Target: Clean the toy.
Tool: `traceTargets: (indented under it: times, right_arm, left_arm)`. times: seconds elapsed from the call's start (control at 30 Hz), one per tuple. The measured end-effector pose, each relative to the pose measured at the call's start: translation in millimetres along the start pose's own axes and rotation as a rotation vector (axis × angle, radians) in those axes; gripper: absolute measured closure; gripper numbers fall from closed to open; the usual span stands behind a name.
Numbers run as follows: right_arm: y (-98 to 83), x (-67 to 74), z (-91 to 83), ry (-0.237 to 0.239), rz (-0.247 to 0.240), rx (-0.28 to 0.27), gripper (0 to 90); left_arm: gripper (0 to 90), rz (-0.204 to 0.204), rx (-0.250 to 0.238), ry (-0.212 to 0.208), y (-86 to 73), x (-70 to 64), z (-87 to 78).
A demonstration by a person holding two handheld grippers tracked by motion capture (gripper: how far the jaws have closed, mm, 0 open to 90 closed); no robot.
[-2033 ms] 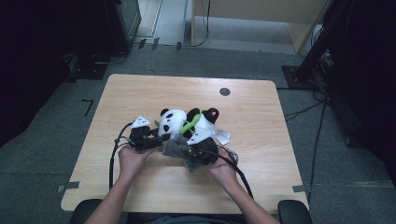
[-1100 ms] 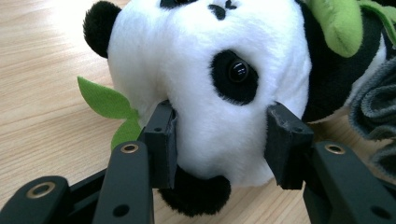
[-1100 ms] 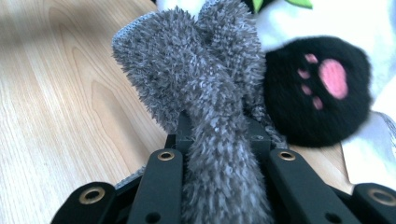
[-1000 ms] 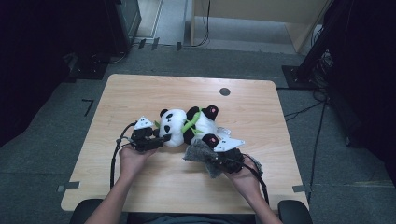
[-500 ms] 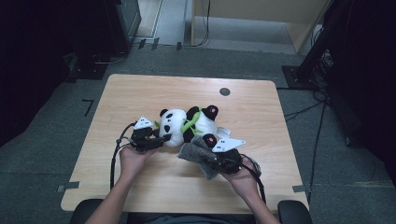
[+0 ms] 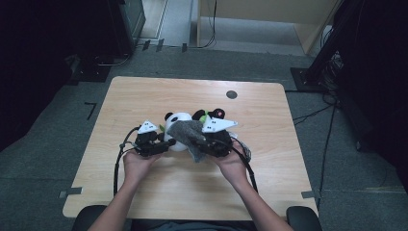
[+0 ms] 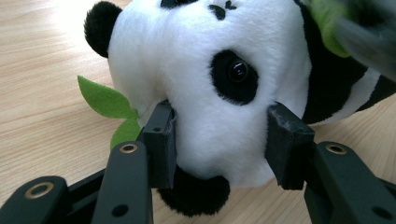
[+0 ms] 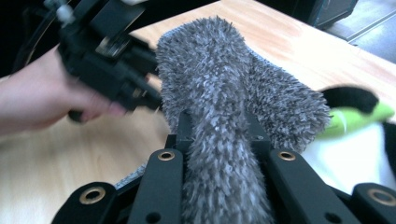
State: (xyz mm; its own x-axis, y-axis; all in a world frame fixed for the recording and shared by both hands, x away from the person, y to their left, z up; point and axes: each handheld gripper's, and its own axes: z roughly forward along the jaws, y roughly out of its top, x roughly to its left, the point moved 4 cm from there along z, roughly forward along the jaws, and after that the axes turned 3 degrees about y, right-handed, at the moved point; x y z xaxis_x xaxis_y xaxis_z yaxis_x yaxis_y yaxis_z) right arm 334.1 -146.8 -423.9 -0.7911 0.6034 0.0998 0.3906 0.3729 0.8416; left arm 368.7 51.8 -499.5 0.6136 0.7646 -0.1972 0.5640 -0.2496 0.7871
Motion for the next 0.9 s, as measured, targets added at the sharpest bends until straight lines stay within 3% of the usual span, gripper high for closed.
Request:
traceTargets:
  times: [0.2,0.4,0.67,0.9]
  right_arm:
    - [14.9,-8.2,24.1,-0.030,0.003,0.019,75.1]
    - [13.1,-8.7,44.9,-0.044,0.011,0.055,74.8]
    - [0.7,-2.5,50.7,-0.062,-0.051,0.083,75.1]
    - [-11.2,1.2,47.0,-0.048,-0.050,0.081,75.0]
  left_arm:
    - [49.8,-0.005,-0.004,0.000,0.4,0.4,-0.2]
    - [49.0,-0.013,-0.010,-0.003,0.8,1.1,0.1]
    - [48.5,-0.017,-0.004,-0.005,0.4,1.2,0.0]
    - [47.1,-0.003,-0.002,-0.001,-0.5,0.1,0.1]
